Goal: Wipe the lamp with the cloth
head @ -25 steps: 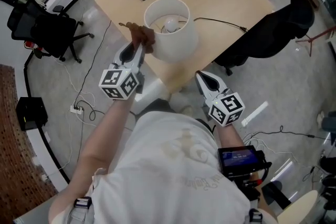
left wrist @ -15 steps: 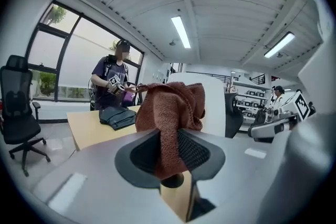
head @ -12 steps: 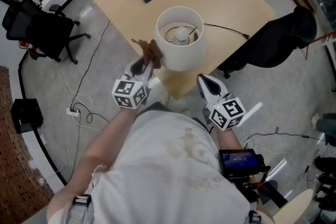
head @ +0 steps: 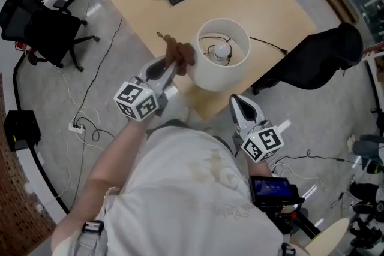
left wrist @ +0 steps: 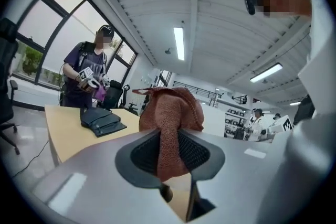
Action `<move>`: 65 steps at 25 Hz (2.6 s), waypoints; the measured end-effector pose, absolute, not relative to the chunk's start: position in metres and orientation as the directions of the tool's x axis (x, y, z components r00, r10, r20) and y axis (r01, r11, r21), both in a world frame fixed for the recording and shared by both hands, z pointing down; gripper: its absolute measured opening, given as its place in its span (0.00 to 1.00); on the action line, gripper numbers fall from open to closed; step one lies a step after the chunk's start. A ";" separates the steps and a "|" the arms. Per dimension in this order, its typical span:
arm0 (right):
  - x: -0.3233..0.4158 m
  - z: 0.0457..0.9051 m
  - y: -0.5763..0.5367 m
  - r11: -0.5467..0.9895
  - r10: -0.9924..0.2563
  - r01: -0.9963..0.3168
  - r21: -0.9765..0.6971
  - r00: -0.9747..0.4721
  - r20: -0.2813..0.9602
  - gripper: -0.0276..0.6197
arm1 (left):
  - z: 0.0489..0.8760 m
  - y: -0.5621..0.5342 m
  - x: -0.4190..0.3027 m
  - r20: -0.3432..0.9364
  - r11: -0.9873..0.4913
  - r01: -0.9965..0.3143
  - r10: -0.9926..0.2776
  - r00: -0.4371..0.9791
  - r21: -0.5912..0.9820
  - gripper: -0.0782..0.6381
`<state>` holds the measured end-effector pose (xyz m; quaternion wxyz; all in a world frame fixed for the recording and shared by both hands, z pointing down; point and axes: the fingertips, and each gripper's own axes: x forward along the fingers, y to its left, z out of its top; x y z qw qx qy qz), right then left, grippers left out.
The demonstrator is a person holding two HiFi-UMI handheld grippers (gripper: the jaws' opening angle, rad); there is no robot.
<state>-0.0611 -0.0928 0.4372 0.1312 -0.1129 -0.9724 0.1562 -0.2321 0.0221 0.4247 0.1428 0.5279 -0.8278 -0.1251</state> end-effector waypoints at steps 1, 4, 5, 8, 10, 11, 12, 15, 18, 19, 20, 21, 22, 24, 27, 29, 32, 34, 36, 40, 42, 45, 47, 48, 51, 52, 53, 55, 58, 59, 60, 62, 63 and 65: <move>-0.062 0.434 -0.088 0.927 0.260 0.181 -0.327 -0.940 0.219 0.06 | 0.409 0.020 -0.235 0.071 0.389 -0.846 -0.917 -0.392 0.364 0.24; -0.067 0.423 -0.075 0.934 0.265 0.197 -0.299 -0.941 0.209 0.06 | 0.375 0.007 -0.236 -0.010 0.313 -0.876 -0.940 -0.341 0.365 0.24; -0.070 0.421 -0.072 0.936 0.264 0.199 -0.290 -0.943 0.204 0.06 | 0.372 0.002 -0.237 -0.018 0.297 -0.884 -0.946 -0.325 0.360 0.24; -0.077 0.421 -0.069 0.943 0.240 0.178 -0.283 -0.949 0.202 0.06 | 0.383 -0.008 -0.244 0.015 0.294 -0.887 -0.951 -0.310 0.357 0.24; -0.077 0.424 -0.071 0.947 0.211 0.147 -0.286 -0.955 0.208 0.06 | 0.400 -0.010 -0.251 0.058 0.309 -0.876 -0.949 -0.310 0.371 0.24; -0.076 0.426 -0.072 0.949 0.197 0.132 -0.286 -0.957 0.213 0.06 | 0.410 -0.010 -0.254 0.086 0.317 -0.871 -0.947 -0.308 0.375 0.24; -0.076 0.428 -0.073 0.951 0.186 0.119 -0.284 -0.957 0.221 0.06 | 0.422 -0.009 -0.257 0.121 0.328 -0.868 -0.945 -0.305 0.374 0.24; -0.073 0.434 -0.076 0.956 0.153 0.082 -0.281 -0.959 0.239 0.06 | 0.463 -0.004 -0.260 0.231 0.360 -0.857 -0.928 -0.291 0.368 0.24; -0.073 0.436 -0.077 0.960 0.130 0.058 -0.275 -0.959 0.251 0.06 | 0.494 0.003 -0.259 0.300 0.378 -0.840 -0.914 -0.273 0.388 0.24; -0.073 0.437 -0.077 0.961 0.125 0.053 -0.272 -0.959 0.253 0.06 | 0.501 0.004 -0.260 0.312 0.380 -0.838 -0.912 -0.267 0.392 0.24; -0.074 0.437 -0.078 0.961 0.118 0.046 -0.272 -0.960 0.254 0.06 | 0.505 0.004 -0.261 0.322 0.381 -0.836 -0.910 -0.262 0.394 0.24; -0.075 0.438 -0.078 0.961 0.110 0.038 -0.273 -0.961 0.255 0.06 | 0.507 0.004 -0.262 0.328 0.379 -0.837 -0.909 -0.256 0.396 0.24; -0.076 0.438 -0.078 0.962 0.102 0.029 -0.272 -0.961 0.257 0.06 | 0.507 0.005 -0.264 0.324 0.370 -0.838 -0.913 -0.249 0.400 0.24; -0.074 0.435 -0.071 0.965 0.082 0.010 -0.261 -0.960 0.268 0.06 | 0.493 0.007 -0.266 0.266 0.321 -0.849 -0.938 -0.223 0.421 0.24; -0.079 0.435 -0.059 0.969 0.060 -0.006 -0.247 -0.964 0.260 0.06 | 0.448 0.018 -0.279 0.116 0.227 -0.872 -0.974 -0.196 0.433 0.24; -0.094 0.434 -0.059 0.971 0.069 0.011 -0.238 -0.969 0.238 0.06 | 0.410 0.017 -0.294 0.020 0.171 -0.899 -0.984 -0.178 0.404 0.24; -0.093 0.434 -0.066 0.977 0.046 -0.007 -0.212 -0.969 0.244 0.06 | 0.371 -0.008 -0.301 -0.052 0.096 -0.924 -0.991 -0.124 0.369 0.24; -0.084 0.436 -0.068 0.978 0.017 -0.038 -0.204 -0.966 0.257 0.06 | 0.363 -0.033 -0.295 -0.048 0.041 -0.939 -0.997 -0.061 0.342 0.24; -0.079 0.440 -0.072 0.976 -0.003 -0.060 -0.208 -0.964 0.265 0.06 | 0.363 -0.053 -0.295 -0.002 0.032 -0.965 -0.999 -0.033 0.260 0.24; -0.081 0.445 -0.085 0.970 -0.041 -0.103 -0.222 -0.963 0.266 0.06 | 0.377 -0.075 -0.306 0.065 0.029 -0.985 -0.998 -0.018 0.168 0.24; -0.081 0.448 -0.093 0.966 -0.059 -0.122 -0.228 -0.963 0.263 0.06 | 0.391 -0.078 -0.316 0.098 0.048 -0.983 -0.995 -0.031 0.178 0.24; -0.071 0.454 -0.101 0.959 -0.088 -0.154 -0.236 -0.959 0.271 0.06 | 0.427 -0.075 -0.316 0.175 0.085 -0.973 -0.983 -0.047 0.214 0.24; -0.065 0.455 -0.105 0.955 -0.105 -0.174 -0.240 -0.956 0.274 0.06 | 0.448 -0.072 -0.313 0.231 0.098 -0.968 -0.972 -0.044 0.231 0.24; -0.064 0.455 -0.106 0.953 -0.113 -0.182 -0.243 -0.955 0.273 0.06 | 0.456 -0.071 -0.314 0.255 0.101 -0.966 -0.966 -0.037 0.240 0.24; -0.066 0.453 -0.106 0.952 -0.113 -0.183 -0.244 -0.955 0.273 0.06 | 0.474 -0.066 -0.318 0.321 0.104 -0.954 -0.947 -0.009 0.280 0.24; -0.066 0.453 -0.106 0.952 -0.116 -0.185 -0.245 -0.955 0.271 0.06 | 0.481 -0.064 -0.319 0.348 0.108 -0.954 -0.938 -0.004 0.280 0.24; -0.065 0.453 -0.106 0.950 -0.120 -0.189 -0.247 -0.955 0.270 0.06 | 0.487 -0.062 -0.321 0.377 0.114 -0.958 -0.926 -0.006 0.264 0.24; -0.063 0.453 -0.108 0.948 -0.128 -0.197 -0.250 -0.955 0.267 0.06 | 0.490 -0.059 -0.328 0.416 0.125 -0.971 -0.909 -0.029 0.204 0.24; -0.064 0.452 -0.110 0.951 -0.126 -0.194 -0.242 -0.955 0.269 0.06 | 0.450 -0.062 -0.340 0.355 0.087 -0.985 -0.935 -0.028 0.150 0.24; -0.064 0.452 -0.110 0.951 -0.128 -0.195 -0.242 -0.955 0.269 0.06 | 0.427 -0.065 -0.340 0.319 0.053 -0.991 -0.948 -0.011 0.122 0.24; -0.063 0.453 -0.111 0.949 -0.132 -0.199 -0.243 -0.954 0.268 0.06 | 0.402 -0.068 -0.338 0.288 0.013 -0.997 -0.958 0.011 0.080 0.24; -0.060 0.455 -0.113 0.944 -0.142 -0.211 -0.253 -0.954 0.264 0.06 | 0.355 -0.076 -0.326 0.257 -0.075 -0.997 -0.964 0.064 -0.033 0.24; -0.059 0.455 -0.114 0.942 -0.147 -0.216 -0.257 -0.954 0.262 0.06 | 0.335 -0.080 -0.317 0.258 -0.122 -0.988 -0.961 0.095 -0.091 0.24; -0.057 0.457 -0.116 0.938 -0.155 -0.224 -0.265 -0.954 0.257 0.06 | 0.308 -0.087 -0.296 0.294 -0.222 -0.956 -0.942 0.160 -0.189 0.24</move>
